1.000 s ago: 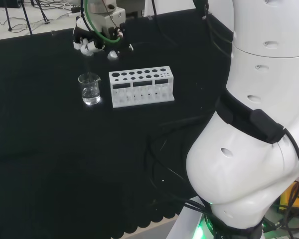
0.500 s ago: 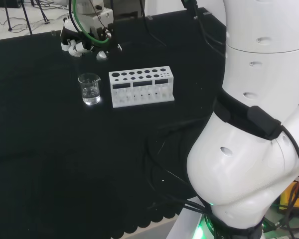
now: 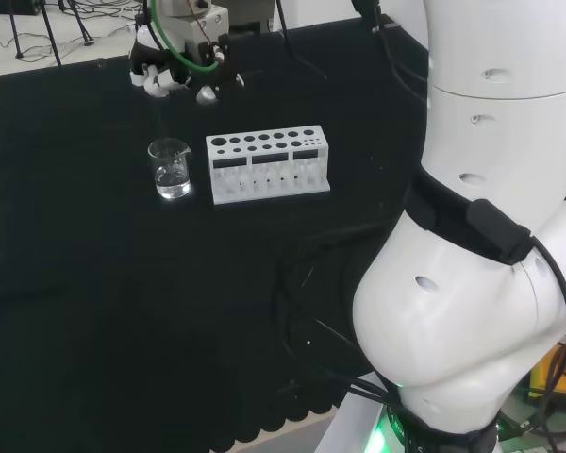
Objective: Stir in the beaker to the left of the white test tube rack with the glass rod.
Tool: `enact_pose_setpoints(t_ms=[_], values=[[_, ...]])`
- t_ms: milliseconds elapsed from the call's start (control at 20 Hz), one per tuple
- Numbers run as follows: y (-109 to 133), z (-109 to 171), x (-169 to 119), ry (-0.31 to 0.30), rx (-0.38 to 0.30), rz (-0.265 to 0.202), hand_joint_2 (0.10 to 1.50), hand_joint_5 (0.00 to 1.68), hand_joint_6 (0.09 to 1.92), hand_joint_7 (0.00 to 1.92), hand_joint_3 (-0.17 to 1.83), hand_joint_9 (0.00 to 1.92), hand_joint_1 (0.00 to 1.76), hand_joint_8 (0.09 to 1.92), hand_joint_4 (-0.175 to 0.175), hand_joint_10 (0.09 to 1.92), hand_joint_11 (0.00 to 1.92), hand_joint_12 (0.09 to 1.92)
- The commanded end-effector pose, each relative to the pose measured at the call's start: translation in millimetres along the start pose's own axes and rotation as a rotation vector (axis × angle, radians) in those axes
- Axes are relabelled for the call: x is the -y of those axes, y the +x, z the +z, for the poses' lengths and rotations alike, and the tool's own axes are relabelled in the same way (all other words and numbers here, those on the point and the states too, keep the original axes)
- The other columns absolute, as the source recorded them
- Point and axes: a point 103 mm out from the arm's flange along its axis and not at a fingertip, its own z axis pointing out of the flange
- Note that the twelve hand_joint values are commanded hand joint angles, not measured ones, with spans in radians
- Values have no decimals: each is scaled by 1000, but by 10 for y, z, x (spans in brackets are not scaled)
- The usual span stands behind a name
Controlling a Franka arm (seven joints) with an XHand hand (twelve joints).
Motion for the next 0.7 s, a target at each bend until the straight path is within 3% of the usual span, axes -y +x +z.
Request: enact_pose_setpoints(t_ms=[50, 700], values=[[-64, -21, 158, -1, 5, 14, 1134, 876, 762, 843, 0, 1023, 1385, 1259, -175, 1280, 1570, 660], [328, -79, 56, -10, 24, -40, 1133, 877, 761, 844, 0, 1024, 1385, 1257, -175, 1278, 1569, 661]])
